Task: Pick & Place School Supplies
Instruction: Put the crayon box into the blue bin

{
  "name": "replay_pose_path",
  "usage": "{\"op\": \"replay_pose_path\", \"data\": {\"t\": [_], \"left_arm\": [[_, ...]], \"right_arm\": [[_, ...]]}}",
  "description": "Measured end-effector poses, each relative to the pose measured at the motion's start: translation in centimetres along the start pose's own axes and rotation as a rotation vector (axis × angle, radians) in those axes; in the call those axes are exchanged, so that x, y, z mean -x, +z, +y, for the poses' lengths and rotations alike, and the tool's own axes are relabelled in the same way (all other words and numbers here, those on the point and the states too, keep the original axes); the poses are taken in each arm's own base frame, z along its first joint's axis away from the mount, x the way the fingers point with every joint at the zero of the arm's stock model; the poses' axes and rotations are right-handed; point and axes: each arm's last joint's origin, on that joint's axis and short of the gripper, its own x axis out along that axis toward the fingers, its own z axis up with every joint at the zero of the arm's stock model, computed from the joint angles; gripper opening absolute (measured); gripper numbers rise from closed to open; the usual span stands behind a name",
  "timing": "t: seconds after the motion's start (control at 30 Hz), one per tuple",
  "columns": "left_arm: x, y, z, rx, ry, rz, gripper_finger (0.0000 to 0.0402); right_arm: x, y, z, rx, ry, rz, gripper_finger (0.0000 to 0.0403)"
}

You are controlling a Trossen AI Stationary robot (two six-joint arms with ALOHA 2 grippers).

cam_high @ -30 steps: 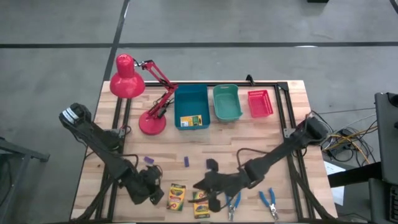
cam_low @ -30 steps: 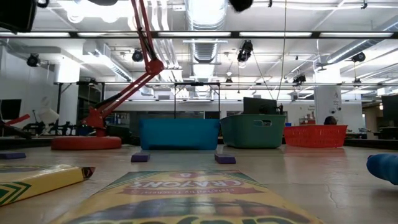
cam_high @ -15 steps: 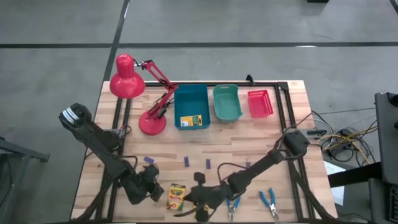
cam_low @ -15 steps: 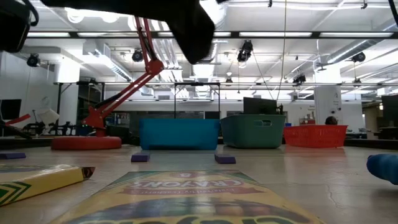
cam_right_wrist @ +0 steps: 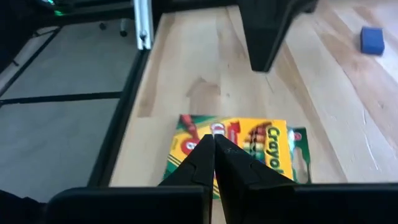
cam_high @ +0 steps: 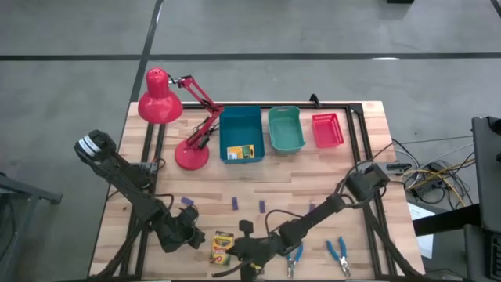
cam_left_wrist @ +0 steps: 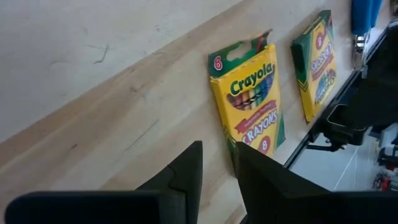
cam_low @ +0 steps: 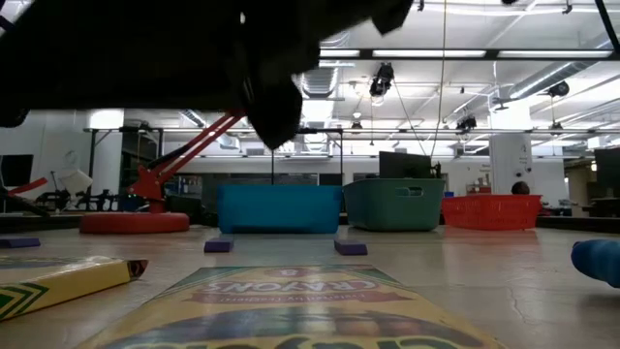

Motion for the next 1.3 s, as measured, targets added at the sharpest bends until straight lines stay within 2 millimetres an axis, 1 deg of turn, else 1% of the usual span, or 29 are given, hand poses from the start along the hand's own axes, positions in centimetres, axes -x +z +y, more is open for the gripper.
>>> {"op": "replay_pose_path", "data": {"t": [0.27,0.4,0.63,0.97,1.1,1.23,1.3], "left_arm": [[0.0,0.0,0.0,0.009,0.000,-0.001,0.0099],[0.0,0.0,0.0,0.010,0.000,-0.001,0.0099],[0.0,0.0,0.0,0.011,-0.001,-0.008,0.0099],[-0.1,0.4,-0.1,0.046,-0.007,-0.018,0.0099],[-1.0,0.4,-0.4,0.021,-0.039,-0.001,0.0099],[-3.0,-0.2,-0.2,-0.037,-0.017,0.043,0.0099],[-4.0,-0.7,-0.5,-0.045,-0.006,0.077,0.0099]], "right_arm": [[-0.3,-0.7,-1.0,-0.040,-0.040,0.080,0.0008],[-0.5,-0.6,-1.3,-0.034,-0.003,0.102,0.0008],[-0.8,-0.8,-2.4,-0.062,0.003,0.169,0.0008],[-0.8,-1.0,-2.6,-0.027,0.010,0.195,0.0008],[-0.8,-0.8,-2.6,-0.028,0.006,0.190,0.0008],[-0.6,-0.6,-2.5,-0.030,0.009,0.186,0.0008],[-0.5,-0.4,-2.4,-0.032,0.013,0.180,0.0008]]}}
